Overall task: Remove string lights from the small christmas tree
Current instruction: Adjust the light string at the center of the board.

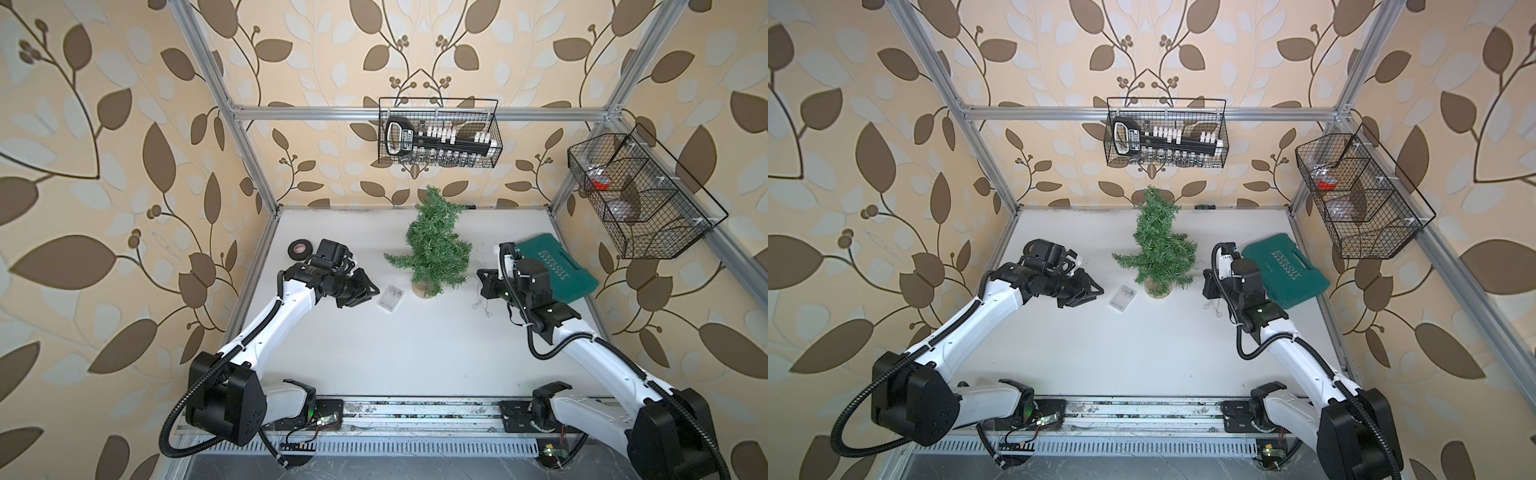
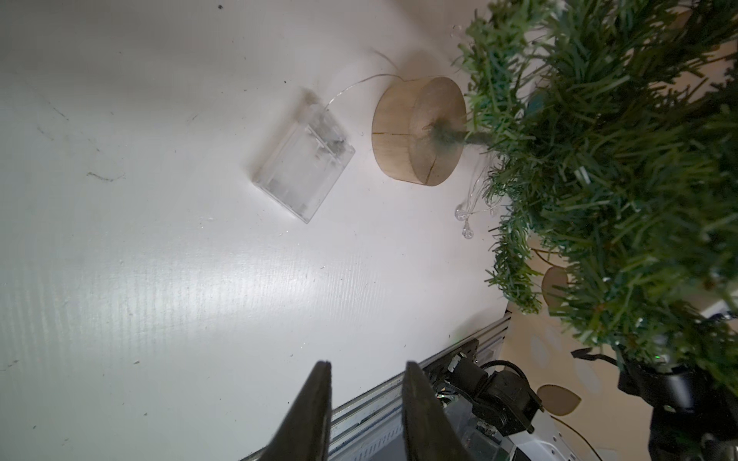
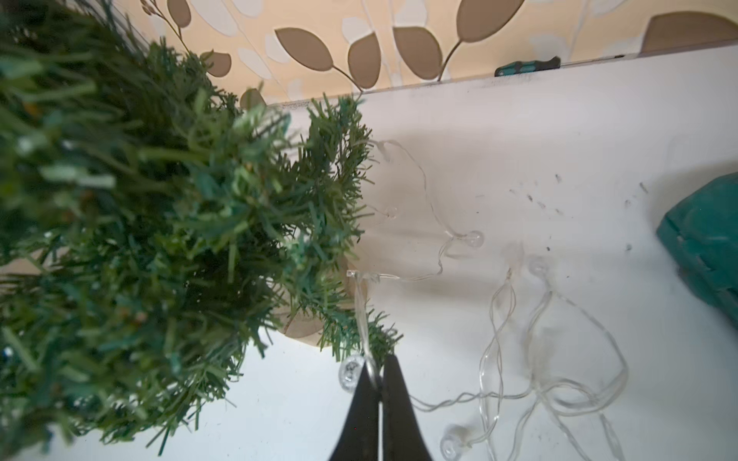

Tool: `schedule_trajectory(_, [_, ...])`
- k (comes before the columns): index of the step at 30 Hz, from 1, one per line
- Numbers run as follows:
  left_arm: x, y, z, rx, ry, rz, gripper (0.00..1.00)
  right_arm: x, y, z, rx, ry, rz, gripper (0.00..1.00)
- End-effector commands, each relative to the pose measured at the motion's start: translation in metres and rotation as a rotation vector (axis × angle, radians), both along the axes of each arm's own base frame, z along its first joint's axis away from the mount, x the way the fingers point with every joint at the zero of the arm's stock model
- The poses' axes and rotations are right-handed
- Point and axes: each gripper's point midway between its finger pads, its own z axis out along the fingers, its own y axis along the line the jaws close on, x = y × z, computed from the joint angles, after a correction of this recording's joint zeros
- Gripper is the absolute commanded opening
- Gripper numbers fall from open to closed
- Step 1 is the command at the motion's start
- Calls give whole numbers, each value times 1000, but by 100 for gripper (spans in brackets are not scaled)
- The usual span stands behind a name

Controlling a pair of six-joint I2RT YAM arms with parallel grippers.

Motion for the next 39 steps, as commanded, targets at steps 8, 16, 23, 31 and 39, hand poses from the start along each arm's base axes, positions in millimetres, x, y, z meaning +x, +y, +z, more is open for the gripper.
schedule_trajectory(8, [6,5,16,5,-40,-1,32,96,-70,56,24,29,-283,0])
schedule_trajectory(16, [-8,7,12,2,2,1,33,160,-88,67,39,36,-427,0])
schedule_trajectory(23, [-18,5,3,-26,57,14,36,159,-63,-32,99,279,-311,0])
schedule_trajectory(31, [-6,-3,-17,-83,45,32,41,111,-29,-76,182,418,-146,17])
schedule_trajectory(39, [23,-14,-15,-106,-71,24,43,111,1,-63,262,398,33,58])
